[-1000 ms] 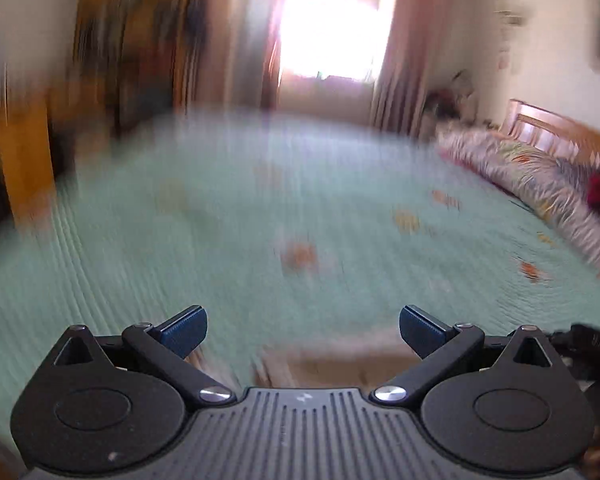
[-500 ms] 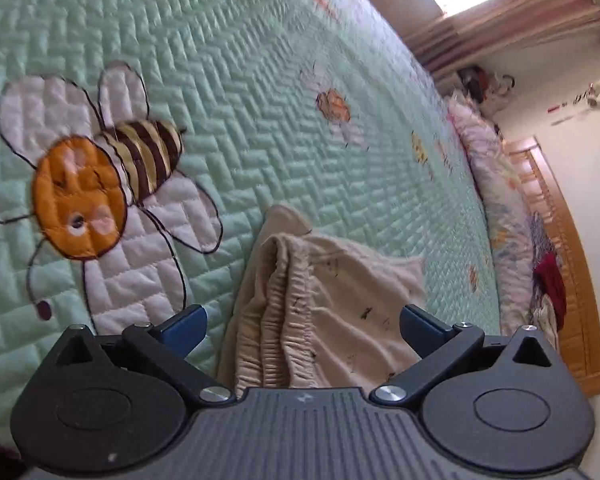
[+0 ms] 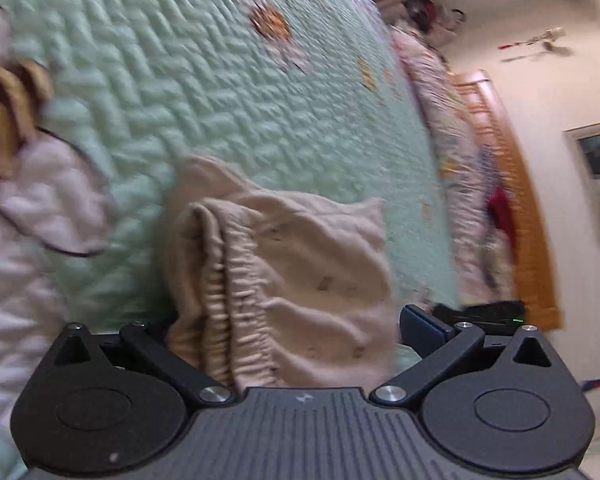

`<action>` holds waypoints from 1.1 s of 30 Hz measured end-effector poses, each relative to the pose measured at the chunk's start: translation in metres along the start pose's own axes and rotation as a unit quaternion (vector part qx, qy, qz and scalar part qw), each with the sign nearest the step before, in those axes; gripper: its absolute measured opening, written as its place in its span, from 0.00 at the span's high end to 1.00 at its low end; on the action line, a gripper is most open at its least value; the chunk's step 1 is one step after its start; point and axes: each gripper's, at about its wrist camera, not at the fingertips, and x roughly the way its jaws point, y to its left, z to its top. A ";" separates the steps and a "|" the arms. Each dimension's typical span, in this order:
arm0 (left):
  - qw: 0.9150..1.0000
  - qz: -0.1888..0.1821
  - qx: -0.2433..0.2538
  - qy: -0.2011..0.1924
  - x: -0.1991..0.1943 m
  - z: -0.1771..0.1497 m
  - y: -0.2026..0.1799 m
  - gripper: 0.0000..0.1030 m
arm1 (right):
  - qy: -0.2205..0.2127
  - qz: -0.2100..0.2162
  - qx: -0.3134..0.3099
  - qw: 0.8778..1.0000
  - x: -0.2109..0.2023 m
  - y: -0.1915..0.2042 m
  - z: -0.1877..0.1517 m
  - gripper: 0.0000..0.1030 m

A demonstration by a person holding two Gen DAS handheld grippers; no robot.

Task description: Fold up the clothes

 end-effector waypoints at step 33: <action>0.920 -0.094 0.315 0.215 0.219 -0.210 -0.381 0.79 | -0.447 0.125 0.098 0.880 -0.368 -0.040 -0.236 0.78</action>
